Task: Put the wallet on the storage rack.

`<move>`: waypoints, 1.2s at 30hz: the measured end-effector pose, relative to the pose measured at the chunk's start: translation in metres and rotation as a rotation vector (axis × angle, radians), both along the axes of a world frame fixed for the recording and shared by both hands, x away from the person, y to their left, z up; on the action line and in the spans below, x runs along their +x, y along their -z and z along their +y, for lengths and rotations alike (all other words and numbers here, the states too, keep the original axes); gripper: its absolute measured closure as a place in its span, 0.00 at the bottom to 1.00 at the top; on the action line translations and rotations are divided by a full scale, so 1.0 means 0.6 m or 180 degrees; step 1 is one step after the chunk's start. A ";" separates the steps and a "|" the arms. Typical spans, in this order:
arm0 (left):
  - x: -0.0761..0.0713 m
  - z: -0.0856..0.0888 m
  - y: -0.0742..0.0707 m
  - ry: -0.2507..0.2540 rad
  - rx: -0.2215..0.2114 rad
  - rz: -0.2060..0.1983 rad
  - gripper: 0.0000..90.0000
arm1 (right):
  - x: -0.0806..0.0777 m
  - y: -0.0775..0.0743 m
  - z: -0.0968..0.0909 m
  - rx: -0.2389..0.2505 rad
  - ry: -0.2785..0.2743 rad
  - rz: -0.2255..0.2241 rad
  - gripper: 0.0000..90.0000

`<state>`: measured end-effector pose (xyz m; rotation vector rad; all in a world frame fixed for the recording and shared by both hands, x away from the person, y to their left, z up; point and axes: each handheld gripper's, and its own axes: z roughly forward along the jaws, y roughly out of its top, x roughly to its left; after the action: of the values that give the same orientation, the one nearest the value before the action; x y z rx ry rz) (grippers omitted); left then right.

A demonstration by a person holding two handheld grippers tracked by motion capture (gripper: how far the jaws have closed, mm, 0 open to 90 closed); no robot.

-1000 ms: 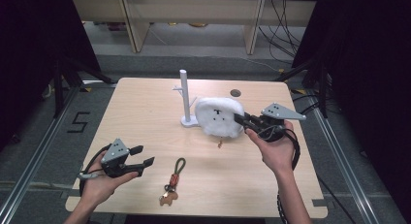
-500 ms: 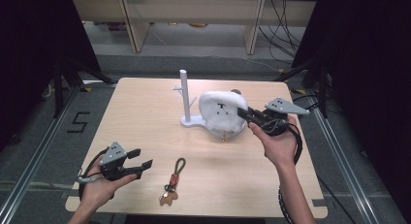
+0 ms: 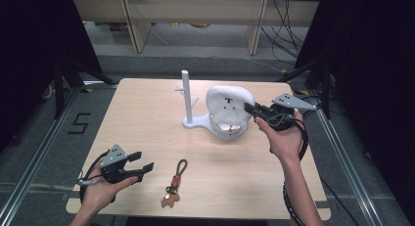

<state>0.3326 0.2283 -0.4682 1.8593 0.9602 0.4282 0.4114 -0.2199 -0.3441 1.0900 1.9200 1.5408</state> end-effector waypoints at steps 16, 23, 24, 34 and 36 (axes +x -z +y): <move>-0.002 -0.003 0.002 -0.0008 -0.0004 0.0020 0.38 | 0.023 -0.007 -0.011 -0.0027 0.0149 0.0013 0.88; -0.001 -0.002 0.005 0.0016 -0.0005 0.0037 0.38 | 0.038 -0.010 -0.014 -0.0020 0.0216 0.0005 0.88; -0.002 -0.002 0.006 0.0014 -0.0001 0.0048 0.38 | 0.040 -0.010 -0.014 -0.0031 0.0206 -0.0022 0.88; -0.003 0.001 0.008 -0.0020 -0.0013 0.0071 0.37 | 0.065 -0.008 -0.011 0.0001 0.0301 0.0067 0.88; -0.003 0.002 0.008 -0.0018 -0.0013 0.0072 0.37 | 0.070 -0.006 -0.012 -0.0025 0.0288 0.0023 0.88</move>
<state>0.3309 0.2294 -0.4733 1.8618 0.9811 0.4090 0.4531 -0.2271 -0.3402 1.1642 1.8536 1.4810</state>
